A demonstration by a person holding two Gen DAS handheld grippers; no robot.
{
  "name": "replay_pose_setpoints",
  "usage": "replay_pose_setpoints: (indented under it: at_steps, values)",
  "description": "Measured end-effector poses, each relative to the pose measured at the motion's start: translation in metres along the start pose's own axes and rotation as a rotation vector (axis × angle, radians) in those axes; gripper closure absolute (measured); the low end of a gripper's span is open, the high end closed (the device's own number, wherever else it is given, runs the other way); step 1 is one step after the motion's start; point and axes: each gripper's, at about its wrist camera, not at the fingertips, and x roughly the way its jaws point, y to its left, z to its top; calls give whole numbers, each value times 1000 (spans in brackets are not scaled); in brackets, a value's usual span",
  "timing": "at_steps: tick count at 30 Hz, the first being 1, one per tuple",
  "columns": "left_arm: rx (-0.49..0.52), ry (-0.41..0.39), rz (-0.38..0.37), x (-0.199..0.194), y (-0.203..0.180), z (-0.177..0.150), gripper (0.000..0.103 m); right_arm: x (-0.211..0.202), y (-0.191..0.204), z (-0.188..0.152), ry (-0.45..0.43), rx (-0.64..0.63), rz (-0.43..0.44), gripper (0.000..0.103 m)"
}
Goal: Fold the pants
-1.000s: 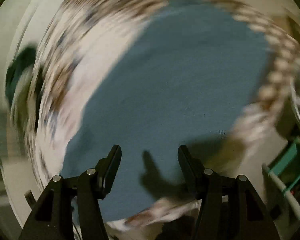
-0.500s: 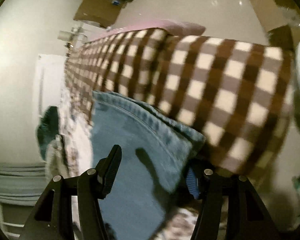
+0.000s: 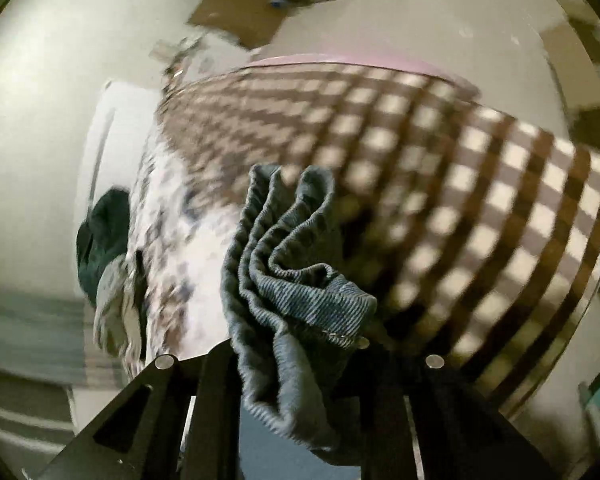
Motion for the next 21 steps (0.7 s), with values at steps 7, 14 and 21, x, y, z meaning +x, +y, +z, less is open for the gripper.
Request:
replay_pose_setpoints:
  at_steps: [7,14,21]
  values:
    - [-12,-59,-2,-52,46,2,0,14,118,-74,103,-196,53,86]
    - [-61,-53,36,-60,140,-11,0,75,188,-207,269,-347,61,86]
    - [-129,-18,69,-38,220,-29,0,164,210,-338,404,-487,-26,86]
